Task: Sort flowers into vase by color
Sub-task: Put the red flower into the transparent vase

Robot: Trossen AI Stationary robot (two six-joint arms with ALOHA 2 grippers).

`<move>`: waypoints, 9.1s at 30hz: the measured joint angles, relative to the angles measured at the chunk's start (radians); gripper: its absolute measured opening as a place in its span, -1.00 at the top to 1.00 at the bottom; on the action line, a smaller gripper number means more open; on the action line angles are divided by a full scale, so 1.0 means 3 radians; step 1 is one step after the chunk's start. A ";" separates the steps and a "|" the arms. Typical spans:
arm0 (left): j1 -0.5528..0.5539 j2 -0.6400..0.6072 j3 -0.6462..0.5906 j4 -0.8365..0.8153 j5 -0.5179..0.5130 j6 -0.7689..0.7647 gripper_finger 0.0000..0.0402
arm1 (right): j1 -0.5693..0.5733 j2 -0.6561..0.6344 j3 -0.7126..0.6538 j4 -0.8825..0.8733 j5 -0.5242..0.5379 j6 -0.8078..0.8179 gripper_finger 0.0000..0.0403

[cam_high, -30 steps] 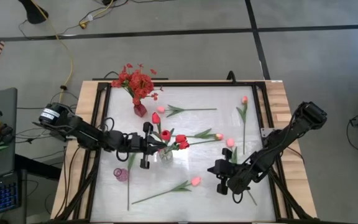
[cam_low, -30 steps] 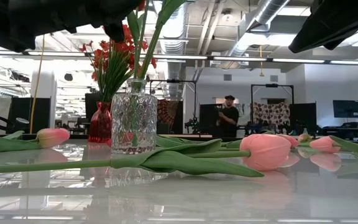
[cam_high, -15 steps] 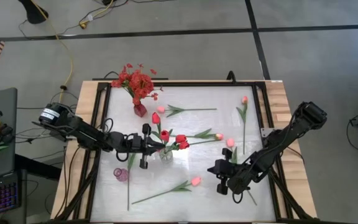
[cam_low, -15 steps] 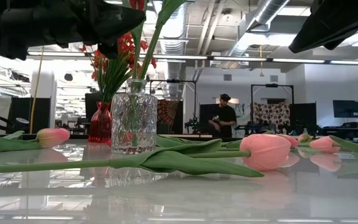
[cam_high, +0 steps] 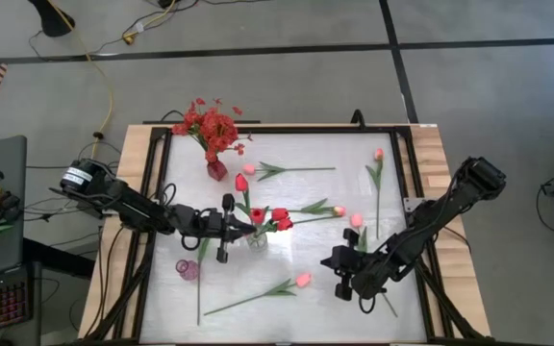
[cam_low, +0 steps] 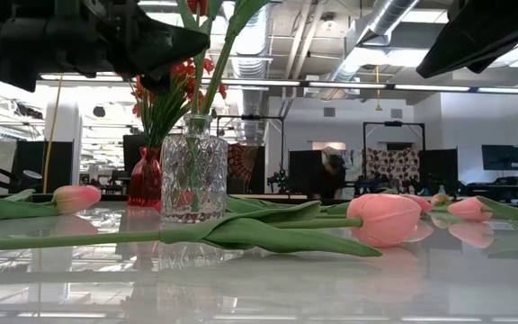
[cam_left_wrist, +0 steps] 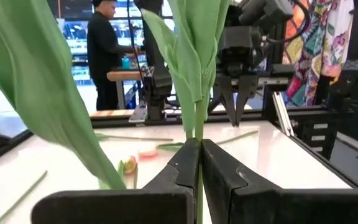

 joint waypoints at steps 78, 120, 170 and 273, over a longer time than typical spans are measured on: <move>-0.0474 -0.1745 0.0462 -0.4361 -0.0711 -0.0873 0.31 | -0.2273 0.1472 0.0295 0.0420 -0.1986 -0.2101 0.51; -0.0481 -0.2438 0.0623 -0.4387 -0.0221 -0.0651 0.31 | -0.1499 -0.1250 -0.1261 0.2931 -0.0886 -0.1703 0.92; -0.1252 0.0100 0.0824 -0.0250 -0.0038 -0.0045 0.31 | -0.0102 0.1676 0.1095 0.4281 0.0210 -0.2563 0.92; -0.0860 -0.2086 0.1104 -0.3597 -0.1013 -0.0202 0.99 | -0.0129 0.1191 0.1091 0.1476 0.0120 -0.0759 -0.28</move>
